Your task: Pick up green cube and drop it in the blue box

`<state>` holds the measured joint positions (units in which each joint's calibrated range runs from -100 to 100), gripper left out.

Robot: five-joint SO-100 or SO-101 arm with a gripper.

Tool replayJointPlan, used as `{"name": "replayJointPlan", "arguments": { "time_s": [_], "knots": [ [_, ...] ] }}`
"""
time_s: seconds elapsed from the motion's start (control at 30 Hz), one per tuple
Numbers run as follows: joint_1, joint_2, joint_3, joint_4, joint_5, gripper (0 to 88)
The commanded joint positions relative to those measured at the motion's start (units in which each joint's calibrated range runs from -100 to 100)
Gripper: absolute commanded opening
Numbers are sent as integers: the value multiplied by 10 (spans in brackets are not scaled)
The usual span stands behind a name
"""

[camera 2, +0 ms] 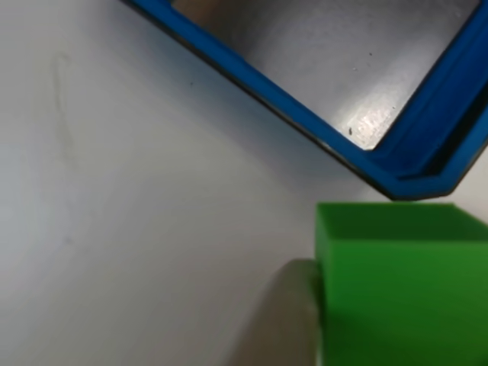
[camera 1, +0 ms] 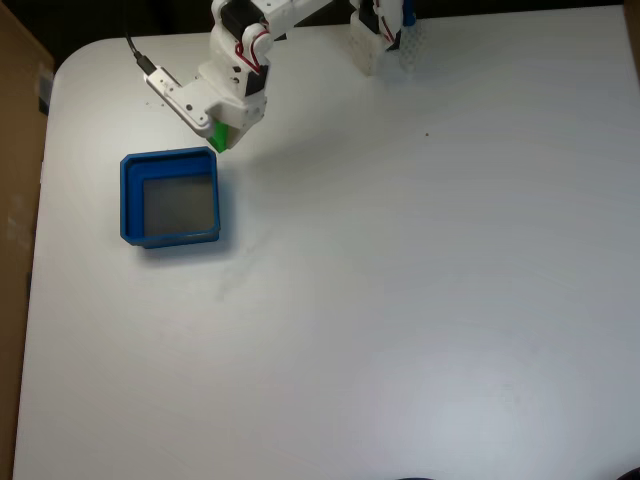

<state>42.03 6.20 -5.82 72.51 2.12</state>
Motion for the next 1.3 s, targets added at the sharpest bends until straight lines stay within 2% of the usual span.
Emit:
{"name": "replayJointPlan", "arguments": {
  "time_s": [0.0, 0.67, 1.0, 1.27],
  "knots": [
    [7, -37, -29, 0, 1, 8],
    [5, -29, -41, -8, 1, 8],
    [5, -18, -132, -61, -2, 8],
    [4, 93, -248, -95, -3, 8]
  ]
}}
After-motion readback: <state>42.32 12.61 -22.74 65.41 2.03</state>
